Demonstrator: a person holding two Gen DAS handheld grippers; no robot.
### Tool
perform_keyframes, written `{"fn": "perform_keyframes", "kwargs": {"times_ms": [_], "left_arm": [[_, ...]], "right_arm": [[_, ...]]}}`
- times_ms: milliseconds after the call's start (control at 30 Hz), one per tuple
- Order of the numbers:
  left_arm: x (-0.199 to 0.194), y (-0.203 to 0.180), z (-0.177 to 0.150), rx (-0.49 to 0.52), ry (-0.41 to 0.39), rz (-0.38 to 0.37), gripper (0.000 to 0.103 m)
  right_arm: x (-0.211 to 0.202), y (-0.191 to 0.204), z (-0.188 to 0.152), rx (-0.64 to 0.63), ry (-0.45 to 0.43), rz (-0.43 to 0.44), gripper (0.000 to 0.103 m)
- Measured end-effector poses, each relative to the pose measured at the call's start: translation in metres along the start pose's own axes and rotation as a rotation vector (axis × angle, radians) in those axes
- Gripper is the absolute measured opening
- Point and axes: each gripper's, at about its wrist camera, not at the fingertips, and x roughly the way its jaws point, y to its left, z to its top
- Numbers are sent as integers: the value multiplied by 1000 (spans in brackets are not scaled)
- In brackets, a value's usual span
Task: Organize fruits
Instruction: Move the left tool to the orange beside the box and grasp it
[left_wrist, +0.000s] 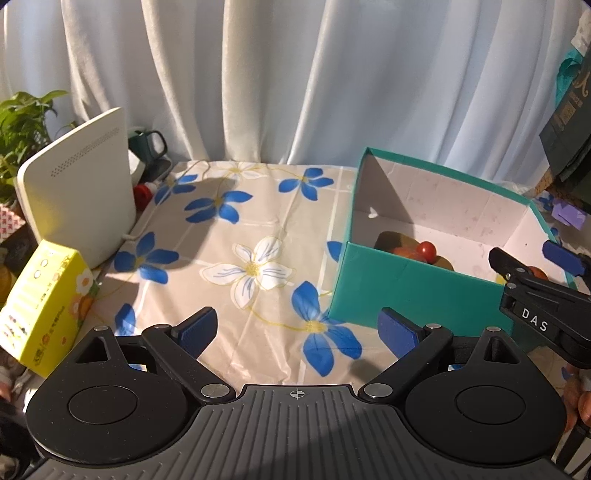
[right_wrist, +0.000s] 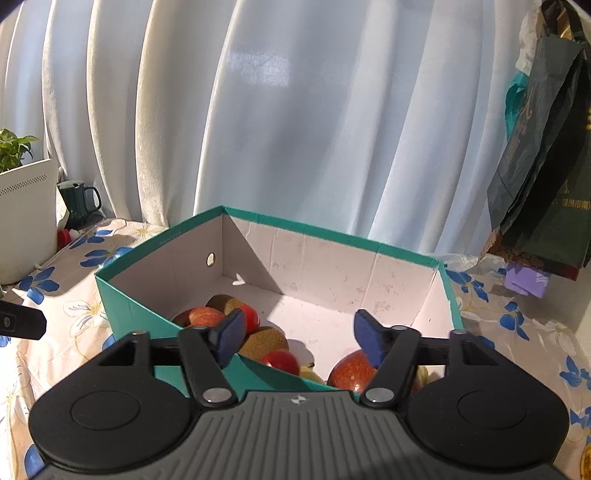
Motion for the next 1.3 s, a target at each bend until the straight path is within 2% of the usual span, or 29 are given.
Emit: {"fn": "perform_keyframes", "kwargs": {"times_ms": [167,367,700,1300], "left_arm": [[-2,-7,-4,19,5,-12,97],[-2,-22,-10,51,8,-34,97],[-3,-64,-31,165,-14,-115,97],[16,-117,-80,305,3,-267,97]], "right_arm": [[-18,-2,5,-9,-63,-23,87],[-50,-20,4,49,-117,-43,95],[-94,-62,-22,192,-119,-124,99],[-122,-94,-68,301,-63,-190,99]]}}
